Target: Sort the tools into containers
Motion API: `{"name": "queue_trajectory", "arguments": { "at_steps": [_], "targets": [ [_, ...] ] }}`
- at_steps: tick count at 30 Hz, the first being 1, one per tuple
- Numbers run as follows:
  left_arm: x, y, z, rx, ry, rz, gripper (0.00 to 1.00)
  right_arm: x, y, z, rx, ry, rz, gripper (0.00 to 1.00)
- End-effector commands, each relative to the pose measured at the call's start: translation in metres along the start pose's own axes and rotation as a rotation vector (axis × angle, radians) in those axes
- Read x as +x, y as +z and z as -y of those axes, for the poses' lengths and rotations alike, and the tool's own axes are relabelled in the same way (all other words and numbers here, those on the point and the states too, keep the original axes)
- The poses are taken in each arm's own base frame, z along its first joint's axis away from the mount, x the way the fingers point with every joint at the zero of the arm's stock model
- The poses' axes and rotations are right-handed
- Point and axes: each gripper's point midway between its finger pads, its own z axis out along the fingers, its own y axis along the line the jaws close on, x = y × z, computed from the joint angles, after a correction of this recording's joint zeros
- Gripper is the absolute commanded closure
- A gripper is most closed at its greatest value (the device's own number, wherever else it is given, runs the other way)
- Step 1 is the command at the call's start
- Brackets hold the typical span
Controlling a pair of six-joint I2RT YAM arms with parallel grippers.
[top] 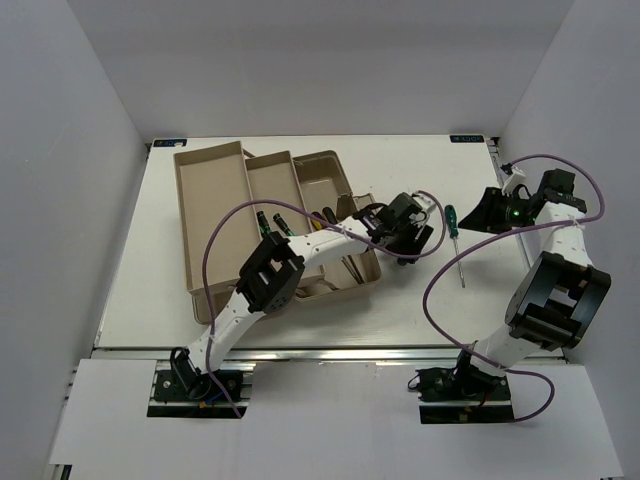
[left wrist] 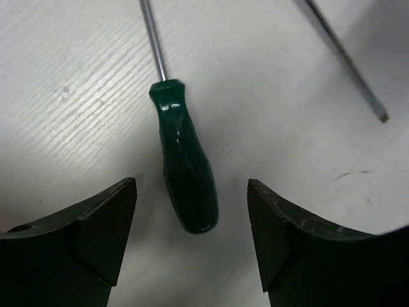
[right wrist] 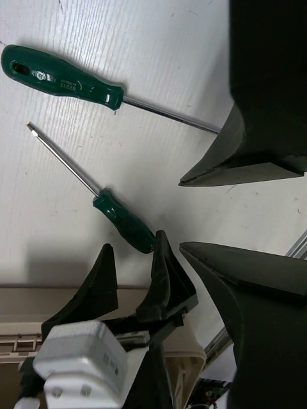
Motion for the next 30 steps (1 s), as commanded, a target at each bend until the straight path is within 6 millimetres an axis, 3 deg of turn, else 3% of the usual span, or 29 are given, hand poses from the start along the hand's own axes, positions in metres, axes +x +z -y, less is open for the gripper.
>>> {"name": "queue_trajectory", "arguments": {
  "at_steps": [1, 7, 11, 22, 23, 24, 25, 26, 27, 30],
  "targets": [
    [-0.010, -0.003, -0.007, -0.089, 0.008, 0.030, 0.21, -0.007, -0.004, -0.002, -0.005, -0.005, 0.036, 0.54],
    [-0.021, 0.008, -0.004, -0.115, 0.008, 0.086, 0.21, -0.006, -0.005, -0.001, 0.001, 0.000, 0.041, 0.53],
    [-0.018, 0.020, -0.012, -0.168, 0.008, 0.087, 0.25, -0.006, -0.006, -0.001, -0.001, 0.014, 0.047, 0.53],
    [0.049, 0.026, -0.020, -0.227, 0.041, -0.063, 0.48, -0.011, -0.012, 0.011, 0.012, 0.047, 0.068, 0.53],
    [0.053, 0.025, -0.021, -0.236, 0.044, -0.070, 0.52, -0.010, -0.012, 0.012, 0.019, 0.043, 0.066, 0.52],
    [0.056, 0.023, -0.024, -0.248, 0.044, -0.076, 0.62, -0.010, -0.012, 0.015, 0.032, 0.035, 0.065, 0.52],
    [0.059, 0.018, -0.027, -0.262, 0.040, -0.080, 0.66, -0.009, -0.012, 0.017, 0.041, 0.027, 0.060, 0.25],
    [0.057, 0.015, -0.027, -0.266, 0.037, -0.076, 0.70, -0.008, -0.012, 0.022, 0.063, 0.018, 0.053, 0.11],
    [0.053, 0.012, -0.026, -0.267, 0.036, -0.068, 0.80, -0.007, -0.012, 0.025, 0.078, 0.015, 0.050, 0.11],
    [0.020, -0.008, -0.017, -0.250, 0.022, 0.004, 0.90, -0.004, -0.012, 0.033, 0.111, -0.010, 0.034, 0.11]
  ]
}}
